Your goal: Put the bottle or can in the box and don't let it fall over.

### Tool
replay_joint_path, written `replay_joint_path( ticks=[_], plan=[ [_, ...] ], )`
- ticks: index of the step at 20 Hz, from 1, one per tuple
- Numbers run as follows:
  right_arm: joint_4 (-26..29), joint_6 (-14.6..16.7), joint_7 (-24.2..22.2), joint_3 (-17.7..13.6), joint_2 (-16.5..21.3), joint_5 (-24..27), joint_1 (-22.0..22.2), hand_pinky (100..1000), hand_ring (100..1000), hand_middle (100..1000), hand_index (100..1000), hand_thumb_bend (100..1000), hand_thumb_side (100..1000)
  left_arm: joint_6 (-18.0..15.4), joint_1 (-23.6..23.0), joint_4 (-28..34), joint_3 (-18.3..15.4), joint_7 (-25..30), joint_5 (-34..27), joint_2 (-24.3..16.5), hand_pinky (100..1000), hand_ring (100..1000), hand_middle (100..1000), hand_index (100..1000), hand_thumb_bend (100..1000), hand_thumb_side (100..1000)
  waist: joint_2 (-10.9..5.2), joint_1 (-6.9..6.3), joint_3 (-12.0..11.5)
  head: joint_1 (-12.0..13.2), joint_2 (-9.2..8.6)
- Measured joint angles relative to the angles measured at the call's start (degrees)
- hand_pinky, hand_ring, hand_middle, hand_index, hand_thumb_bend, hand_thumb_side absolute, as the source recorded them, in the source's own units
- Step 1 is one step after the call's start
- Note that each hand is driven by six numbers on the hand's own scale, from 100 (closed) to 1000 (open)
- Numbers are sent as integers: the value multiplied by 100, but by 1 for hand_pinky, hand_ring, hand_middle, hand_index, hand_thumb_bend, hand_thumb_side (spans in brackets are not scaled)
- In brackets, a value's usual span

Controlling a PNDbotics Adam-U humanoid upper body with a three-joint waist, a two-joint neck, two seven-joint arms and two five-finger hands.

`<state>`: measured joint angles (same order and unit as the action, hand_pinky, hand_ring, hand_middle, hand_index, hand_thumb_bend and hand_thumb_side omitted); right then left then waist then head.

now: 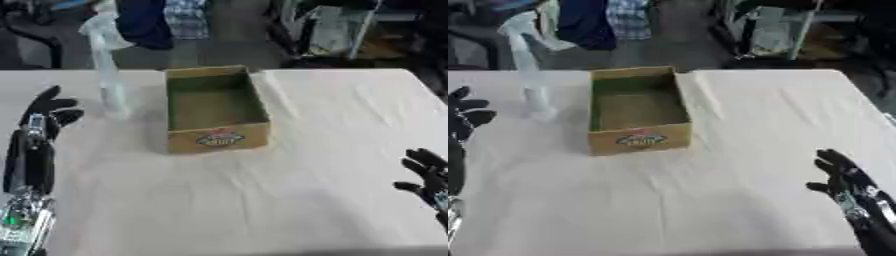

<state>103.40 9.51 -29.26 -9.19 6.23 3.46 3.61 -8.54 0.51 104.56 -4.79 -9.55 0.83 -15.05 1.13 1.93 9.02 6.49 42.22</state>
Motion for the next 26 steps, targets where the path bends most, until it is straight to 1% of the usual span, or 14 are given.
replay_joint_path(
  ticks=[3, 6, 12, 18, 22, 23, 26],
  plan=[
    [0, -6, -6, 2, 0, 0, -1, 792, 1000, 968, 1000, 100, 619, 7, 0, -1, 10, 39, 1, 1, 772, 627, 631, 877, 127, 1000, 0, -2, 2, 0, 0],
    [0, -12, -13, 3, -1, 0, -1, 792, 1000, 970, 1000, 100, 634, 32, 0, -11, 59, 102, 32, 2, 772, 634, 642, 894, 127, 1000, 5, -2, 3, 2, 0],
    [0, -23, -97, 25, -20, -71, -5, 793, 1000, 972, 1000, 100, 644, 167, -19, -143, 180, 323, 346, 83, 769, 636, 646, 895, 120, 1000, 43, -7, -2, 30, 1],
    [0, -19, -116, 35, -44, -91, -5, 793, 1000, 971, 1000, 100, 634, 153, 2, -65, 173, 263, 402, 77, 764, 644, 654, 895, 116, 994, 43, -9, 5, 74, 1],
    [0, -15, -112, 35, -44, -91, -4, 793, 1000, 971, 1000, 100, 628, 127, 24, 133, 95, 143, 366, -155, 768, 663, 673, 899, 100, 949, 37, -11, 30, 73, 1],
    [0, -14, -110, 35, -43, -91, -4, 793, 1000, 971, 1000, 100, 627, 123, 46, 211, 64, 113, 366, -254, 770, 674, 684, 900, 100, 920, 33, -19, 46, 75, 0],
    [-1, -12, -108, 35, -39, -91, -2, 793, 1000, 971, 1000, 100, 621, 122, 111, 530, -7, 66, 431, -631, 772, 688, 698, 902, 100, 890, 9, -77, 80, 95, 0]
  ],
)
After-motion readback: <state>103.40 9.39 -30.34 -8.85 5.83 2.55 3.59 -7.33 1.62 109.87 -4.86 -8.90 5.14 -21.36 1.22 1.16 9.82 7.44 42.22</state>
